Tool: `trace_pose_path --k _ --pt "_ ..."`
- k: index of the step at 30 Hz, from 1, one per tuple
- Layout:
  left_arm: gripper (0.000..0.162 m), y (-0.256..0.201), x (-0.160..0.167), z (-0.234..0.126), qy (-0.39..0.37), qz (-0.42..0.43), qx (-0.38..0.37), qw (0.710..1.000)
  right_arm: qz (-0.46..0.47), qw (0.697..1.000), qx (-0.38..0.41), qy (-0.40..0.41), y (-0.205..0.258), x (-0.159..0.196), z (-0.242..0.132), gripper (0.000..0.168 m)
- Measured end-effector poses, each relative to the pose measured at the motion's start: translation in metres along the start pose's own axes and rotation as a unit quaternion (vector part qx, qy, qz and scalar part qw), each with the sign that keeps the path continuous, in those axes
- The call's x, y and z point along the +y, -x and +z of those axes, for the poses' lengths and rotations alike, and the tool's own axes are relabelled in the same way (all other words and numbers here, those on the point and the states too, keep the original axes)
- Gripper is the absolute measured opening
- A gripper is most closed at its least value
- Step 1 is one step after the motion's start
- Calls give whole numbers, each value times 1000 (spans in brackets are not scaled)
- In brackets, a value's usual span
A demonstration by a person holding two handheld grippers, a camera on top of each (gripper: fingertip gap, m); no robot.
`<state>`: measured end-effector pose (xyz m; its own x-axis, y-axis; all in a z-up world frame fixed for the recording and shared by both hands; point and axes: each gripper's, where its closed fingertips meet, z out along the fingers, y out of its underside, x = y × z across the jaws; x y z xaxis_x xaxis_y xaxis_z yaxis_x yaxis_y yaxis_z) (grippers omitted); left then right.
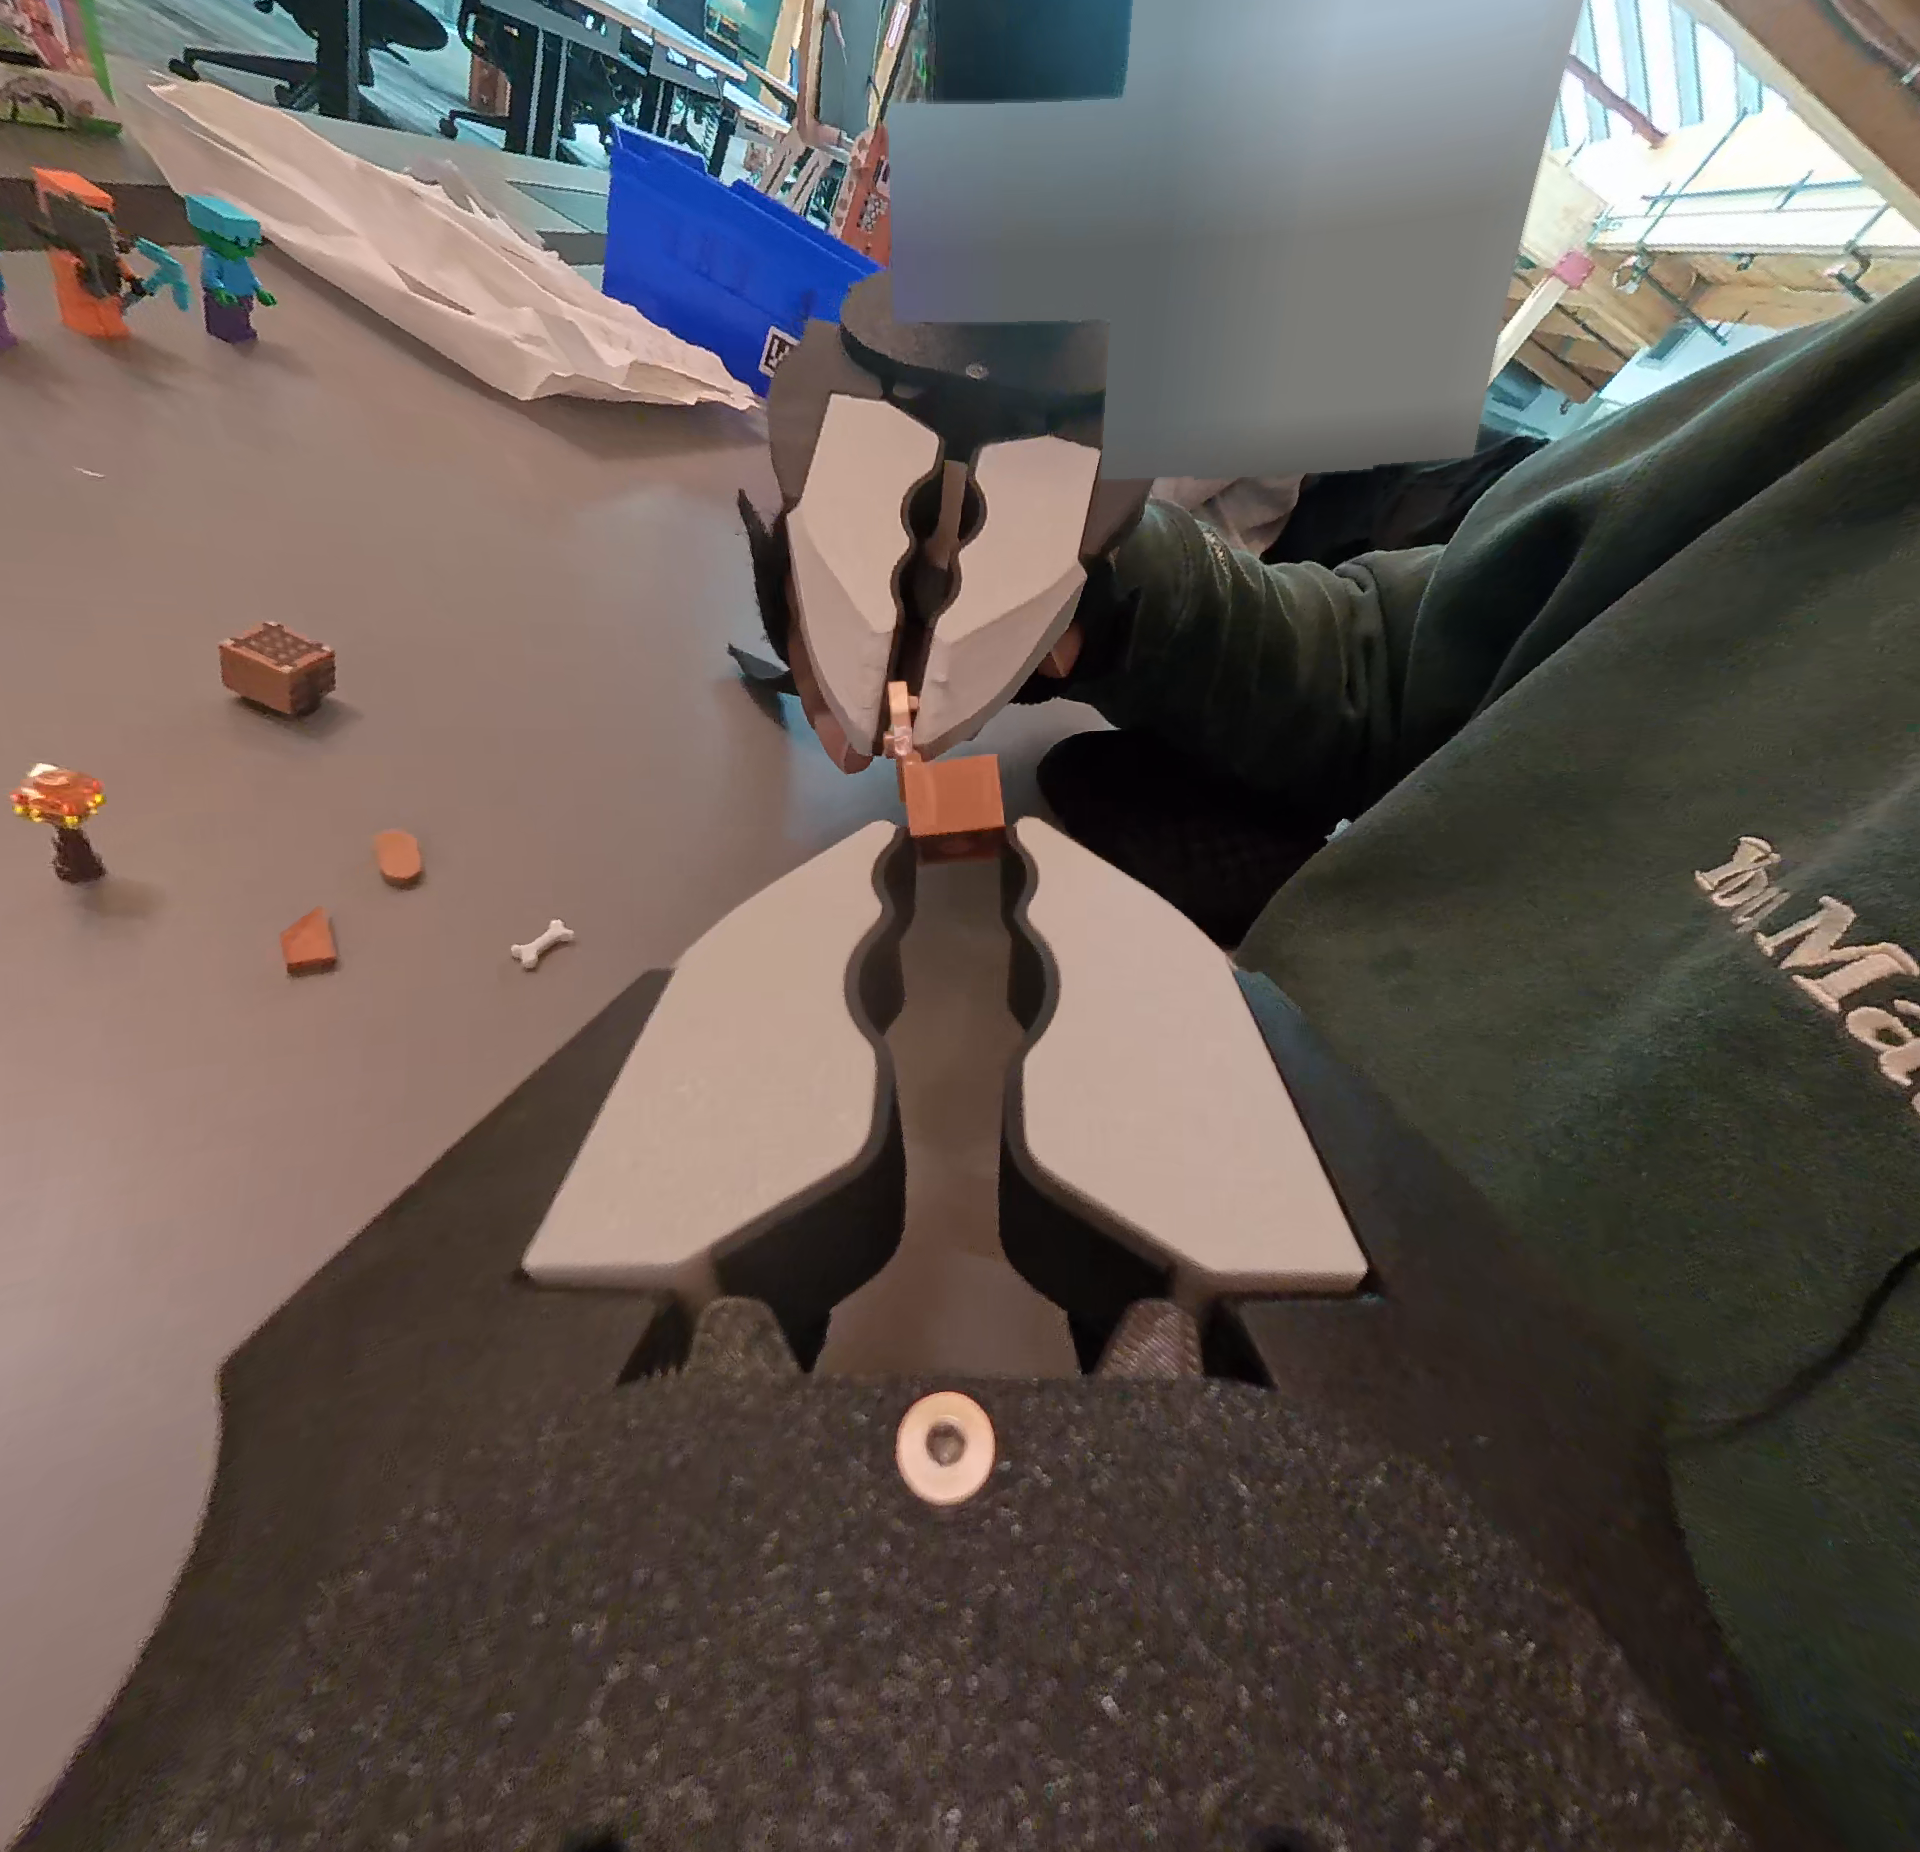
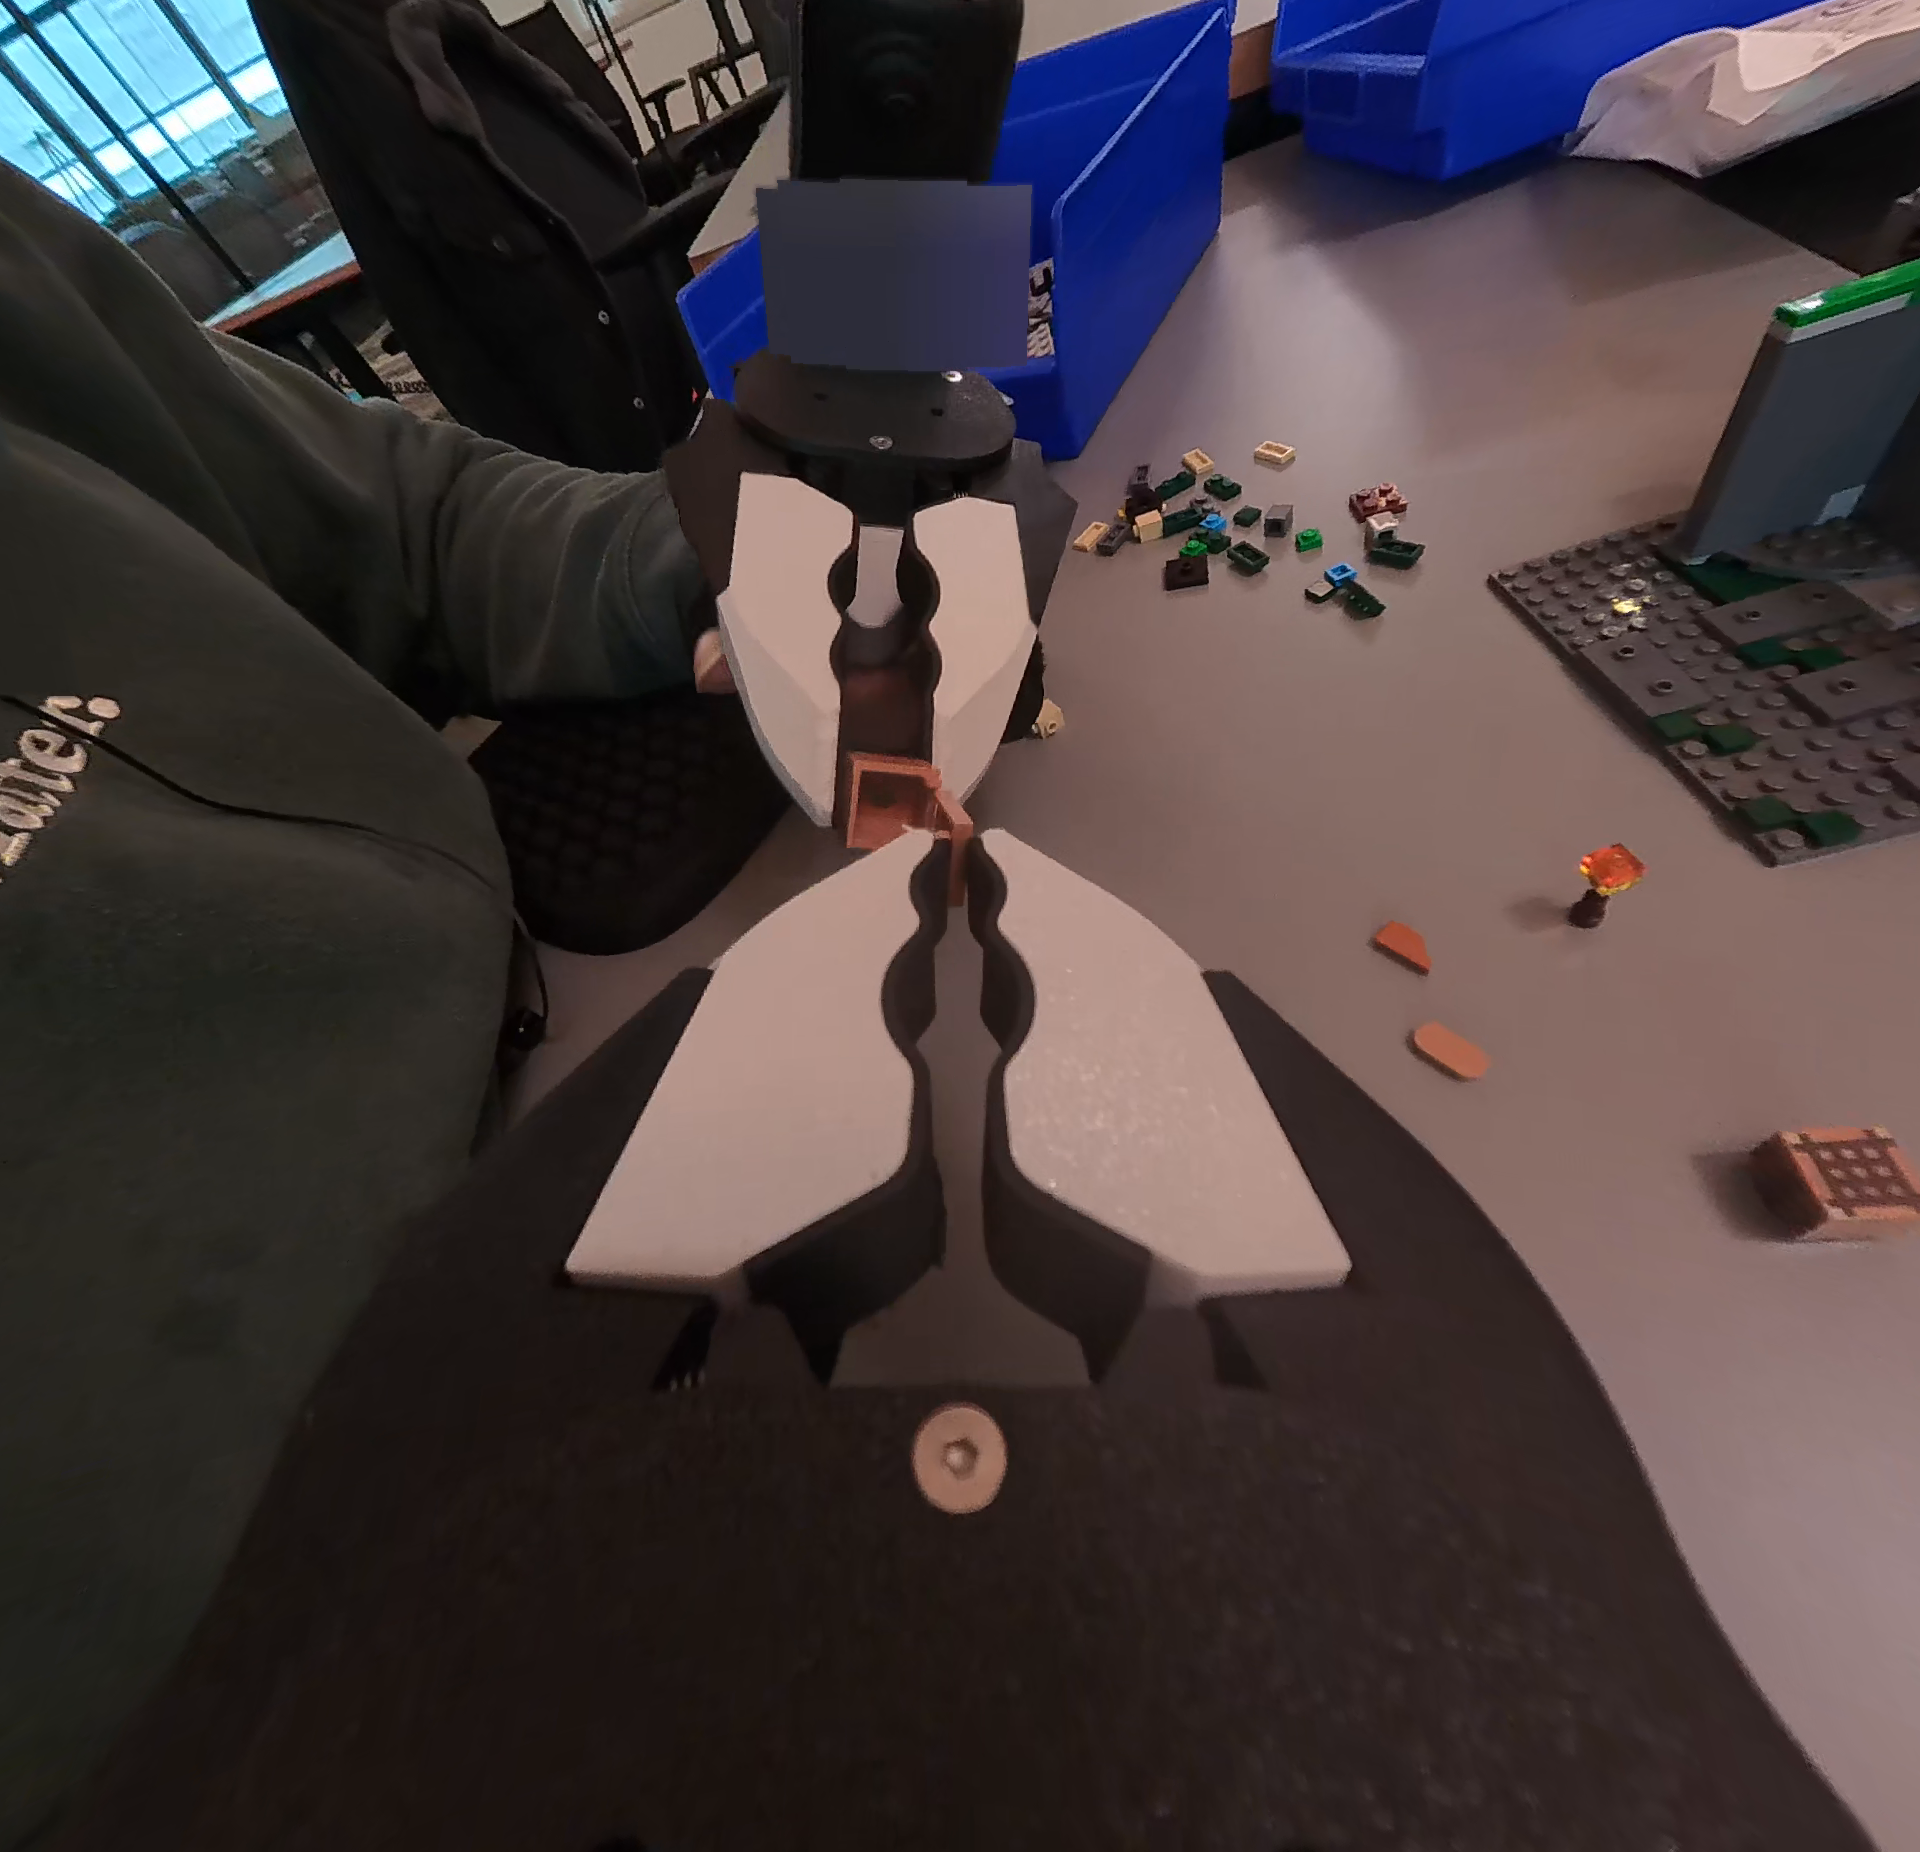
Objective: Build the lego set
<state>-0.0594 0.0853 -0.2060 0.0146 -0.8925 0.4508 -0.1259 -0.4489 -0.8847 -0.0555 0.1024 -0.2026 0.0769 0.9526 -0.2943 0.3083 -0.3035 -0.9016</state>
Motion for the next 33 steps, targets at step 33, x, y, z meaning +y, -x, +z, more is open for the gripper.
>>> trace_pose_path --k 33 --pt "16 5 12 2 34 -63 13 997 40 999 -14 21 2 10 6 3"
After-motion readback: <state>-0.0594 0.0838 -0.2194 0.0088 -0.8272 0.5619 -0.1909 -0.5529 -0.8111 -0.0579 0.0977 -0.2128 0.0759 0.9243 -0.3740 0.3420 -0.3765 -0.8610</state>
